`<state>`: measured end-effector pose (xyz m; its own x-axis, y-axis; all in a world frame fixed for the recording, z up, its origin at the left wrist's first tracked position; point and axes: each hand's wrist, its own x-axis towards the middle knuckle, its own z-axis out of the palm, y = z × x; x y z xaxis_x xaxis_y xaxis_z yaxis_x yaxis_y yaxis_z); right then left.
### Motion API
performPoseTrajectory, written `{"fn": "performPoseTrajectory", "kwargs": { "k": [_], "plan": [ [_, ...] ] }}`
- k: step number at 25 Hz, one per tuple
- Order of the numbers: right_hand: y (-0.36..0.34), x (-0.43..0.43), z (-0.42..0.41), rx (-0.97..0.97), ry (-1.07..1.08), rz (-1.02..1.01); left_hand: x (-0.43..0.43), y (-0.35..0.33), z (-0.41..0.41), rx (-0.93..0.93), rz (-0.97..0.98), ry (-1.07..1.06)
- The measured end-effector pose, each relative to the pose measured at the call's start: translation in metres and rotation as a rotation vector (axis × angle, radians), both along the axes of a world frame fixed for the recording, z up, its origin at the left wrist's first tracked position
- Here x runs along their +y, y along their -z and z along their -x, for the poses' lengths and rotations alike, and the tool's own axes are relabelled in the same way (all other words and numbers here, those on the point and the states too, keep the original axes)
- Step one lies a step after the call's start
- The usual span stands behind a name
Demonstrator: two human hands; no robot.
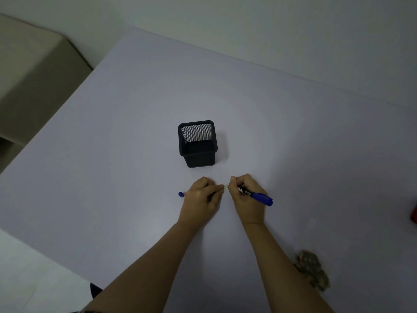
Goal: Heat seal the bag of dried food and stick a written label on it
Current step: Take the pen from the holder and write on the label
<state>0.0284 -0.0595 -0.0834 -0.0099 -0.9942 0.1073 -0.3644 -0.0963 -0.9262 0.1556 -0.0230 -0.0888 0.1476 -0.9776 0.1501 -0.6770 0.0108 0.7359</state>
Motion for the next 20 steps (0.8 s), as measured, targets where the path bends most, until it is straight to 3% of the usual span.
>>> {"fn": "performPoseTrajectory", "kwargs": {
  "k": [14,20],
  "plan": [
    [0.0024,0.0005,0.0006,-0.019,-0.092,-0.057,0.0002,0.0008,0.0005,0.002,-0.006,-0.013],
    [0.0011,0.0012,0.0012,-0.011,-0.079,0.014,0.0010,0.0011,0.0007,0.018,0.006,-0.011]
  ]
}}
